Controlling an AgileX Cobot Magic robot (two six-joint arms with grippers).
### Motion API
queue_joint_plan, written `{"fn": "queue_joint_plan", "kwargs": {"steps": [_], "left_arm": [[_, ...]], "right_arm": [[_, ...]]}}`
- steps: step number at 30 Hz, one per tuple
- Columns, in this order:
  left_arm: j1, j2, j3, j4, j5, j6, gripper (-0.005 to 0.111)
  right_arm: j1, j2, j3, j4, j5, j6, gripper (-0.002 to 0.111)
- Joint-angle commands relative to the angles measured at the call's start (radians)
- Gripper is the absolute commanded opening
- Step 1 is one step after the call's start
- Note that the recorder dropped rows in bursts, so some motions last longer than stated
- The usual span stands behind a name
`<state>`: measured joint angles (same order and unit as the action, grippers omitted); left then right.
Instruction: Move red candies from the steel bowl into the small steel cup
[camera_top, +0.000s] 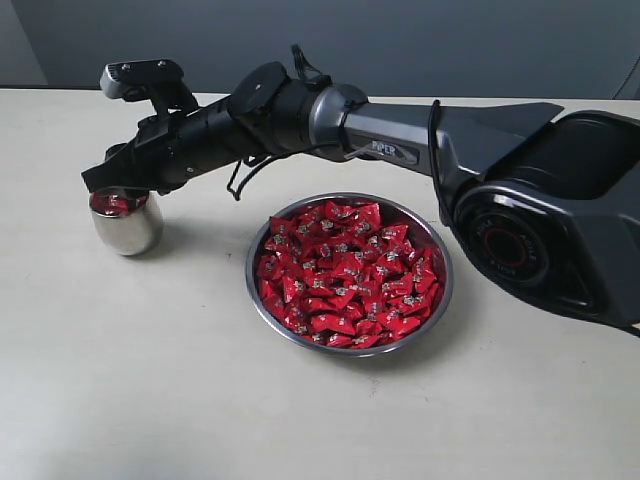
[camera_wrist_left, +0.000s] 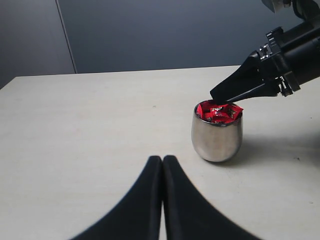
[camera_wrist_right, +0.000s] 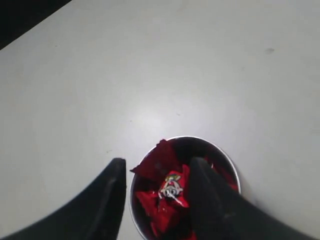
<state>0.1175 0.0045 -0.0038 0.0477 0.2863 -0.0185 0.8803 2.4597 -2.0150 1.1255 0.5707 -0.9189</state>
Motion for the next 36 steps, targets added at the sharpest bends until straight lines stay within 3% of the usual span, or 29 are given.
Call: {"fn": "queue_joint_plan", "kwargs": {"steps": [1, 18, 28, 31, 36], "left_arm": [[0.001, -0.004, 0.004, -0.002, -0.002, -0.001, 0.000], [0.001, -0.004, 0.004, -0.002, -0.002, -0.001, 0.000], [0.001, -0.004, 0.004, -0.002, -0.002, -0.001, 0.000], [0.001, -0.004, 0.004, -0.002, -0.002, -0.001, 0.000], [0.001, -0.004, 0.004, -0.002, -0.002, -0.001, 0.000]], "right_arm": [[-0.001, 0.000, -0.009, -0.004, -0.007, -0.005, 0.040], [-0.003, -0.035, -0.085, -0.088, -0.016, 0.002, 0.040], [-0.003, -0.085, -0.085, -0.251, -0.007, 0.091, 0.040], [-0.003, -0.100, -0.085, -0.321, 0.016, 0.139, 0.033], [-0.003, -0.131, -0.085, -0.453, 0.076, 0.239, 0.008]]}}
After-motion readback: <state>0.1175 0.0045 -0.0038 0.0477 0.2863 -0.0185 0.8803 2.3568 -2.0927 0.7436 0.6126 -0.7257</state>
